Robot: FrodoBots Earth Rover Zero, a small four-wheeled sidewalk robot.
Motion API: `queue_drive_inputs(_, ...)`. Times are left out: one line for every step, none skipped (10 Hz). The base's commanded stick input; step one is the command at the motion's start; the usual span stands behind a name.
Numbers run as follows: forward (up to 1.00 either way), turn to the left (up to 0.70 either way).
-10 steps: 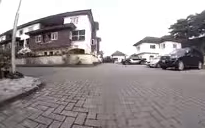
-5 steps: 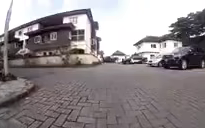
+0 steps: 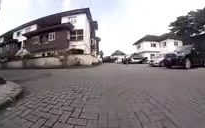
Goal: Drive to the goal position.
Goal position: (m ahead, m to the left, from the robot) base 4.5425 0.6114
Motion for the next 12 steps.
queue_drive_inputs(0.70, 0.00)
queue_drive_inputs(0.70, 0.00)
queue_drive_inputs(0.70, 0.35)
queue_drive_inputs(0.70, 0.35)
queue_drive_inputs(0.70, 0.35)
queue_drive_inputs(0.70, 0.35)
queue_drive_inputs(0.70, 0.35)
queue_drive_inputs(0.70, 0.35)
queue_drive_inputs(0.70, 0.19)
queue_drive_inputs(0.70, 0.12)
queue_drive_inputs(0.70, 0.04)
queue_drive_inputs(0.70, 0.00)
